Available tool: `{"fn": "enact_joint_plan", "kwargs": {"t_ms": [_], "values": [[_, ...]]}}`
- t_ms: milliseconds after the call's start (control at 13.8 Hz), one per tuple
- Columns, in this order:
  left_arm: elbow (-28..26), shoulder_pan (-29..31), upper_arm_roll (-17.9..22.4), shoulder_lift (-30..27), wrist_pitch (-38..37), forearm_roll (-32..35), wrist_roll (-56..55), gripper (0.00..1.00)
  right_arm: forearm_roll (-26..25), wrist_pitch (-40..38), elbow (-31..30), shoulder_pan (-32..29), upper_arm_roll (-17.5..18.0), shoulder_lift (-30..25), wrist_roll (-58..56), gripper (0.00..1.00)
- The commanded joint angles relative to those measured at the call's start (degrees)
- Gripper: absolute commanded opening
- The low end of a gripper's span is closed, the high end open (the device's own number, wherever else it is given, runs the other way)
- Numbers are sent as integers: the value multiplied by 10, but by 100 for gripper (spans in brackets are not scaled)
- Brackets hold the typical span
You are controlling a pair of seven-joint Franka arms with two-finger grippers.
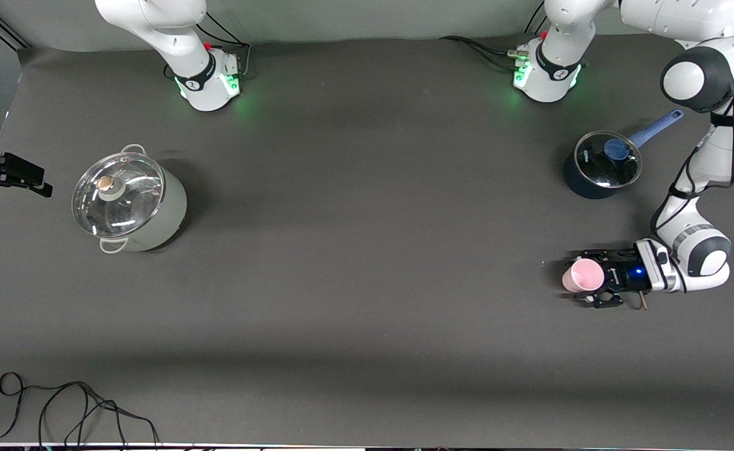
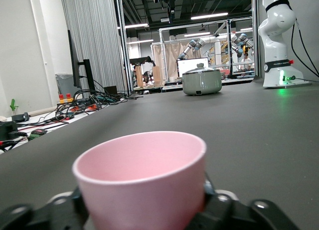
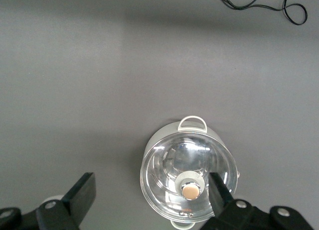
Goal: Transfer pink cup from left to right arm
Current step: 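Close the left gripper around the pink cup and lift it, then carry the pink cup with the left gripper toward the right gripper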
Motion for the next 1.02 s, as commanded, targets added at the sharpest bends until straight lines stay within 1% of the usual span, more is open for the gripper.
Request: {"fn": "enact_joint_plan", "kwargs": {"t_ms": [0, 218, 363, 508, 653, 798, 943], "values": [[9, -21, -2, 7, 4, -29, 12, 0, 2, -5, 6, 4, -5, -3, 4, 100], [12, -54, -17, 2, 12, -65, 4, 0, 4, -7, 5, 4, -7, -4, 10, 100], [13, -77, -39, -1, 52, -94, -15, 0, 5, -6, 6, 4, -10, -4, 56, 100], [26, -98, -91, -1, 117, -100, -37, 0, 5, -7, 3, 4, -11, -12, 95, 100], [54, -126, -155, -1, 194, -101, -36, 0, 7, -8, 3, 1, -16, -21, 152, 100], [77, -145, -222, -2, 304, -101, -38, 0, 18, -12, 2, 2, -23, -32, 256, 100], [98, -174, -282, -3, 419, -101, -48, 0, 19, -37, 8, 4, -23, -35, 354, 100]]}}
